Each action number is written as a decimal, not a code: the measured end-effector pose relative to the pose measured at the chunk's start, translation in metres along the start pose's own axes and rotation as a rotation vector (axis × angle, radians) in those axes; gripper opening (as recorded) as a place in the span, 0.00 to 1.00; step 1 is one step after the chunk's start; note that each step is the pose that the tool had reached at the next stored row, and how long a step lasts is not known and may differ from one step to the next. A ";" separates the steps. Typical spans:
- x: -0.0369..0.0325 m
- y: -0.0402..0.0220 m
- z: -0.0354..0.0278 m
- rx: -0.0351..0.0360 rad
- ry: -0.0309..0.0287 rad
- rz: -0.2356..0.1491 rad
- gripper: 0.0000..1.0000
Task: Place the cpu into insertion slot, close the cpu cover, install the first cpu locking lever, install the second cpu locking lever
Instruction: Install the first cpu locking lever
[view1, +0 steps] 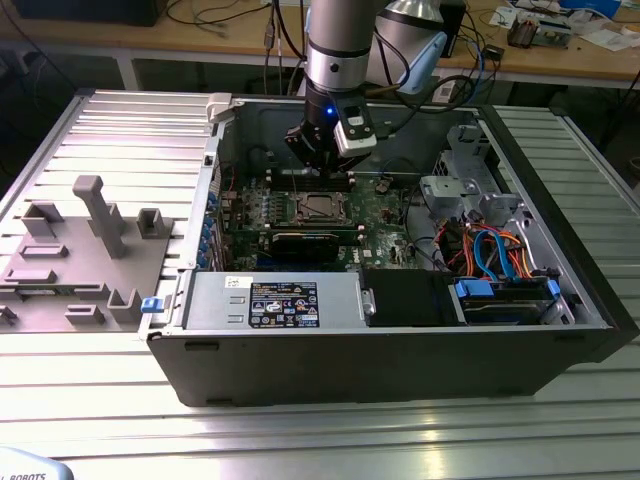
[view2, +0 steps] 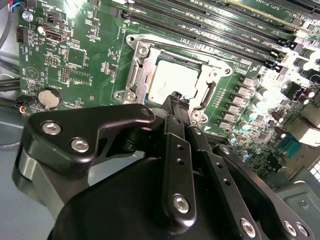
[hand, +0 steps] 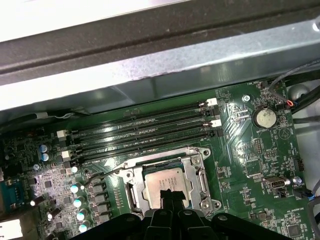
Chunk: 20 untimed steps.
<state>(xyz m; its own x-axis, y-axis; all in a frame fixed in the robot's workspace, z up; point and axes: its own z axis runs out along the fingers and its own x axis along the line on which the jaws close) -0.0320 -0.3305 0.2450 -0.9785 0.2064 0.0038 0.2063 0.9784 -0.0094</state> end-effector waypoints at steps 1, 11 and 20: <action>0.0000 0.0000 0.0000 -0.0001 0.0000 -0.001 0.11; 0.0000 0.0000 0.0000 0.0000 -0.0001 -0.007 0.11; 0.0000 0.0000 0.0000 0.0000 -0.0002 -0.015 0.11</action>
<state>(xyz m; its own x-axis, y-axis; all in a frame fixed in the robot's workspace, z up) -0.0320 -0.3305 0.2450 -0.9814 0.1919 0.0038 0.1919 0.9814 -0.0093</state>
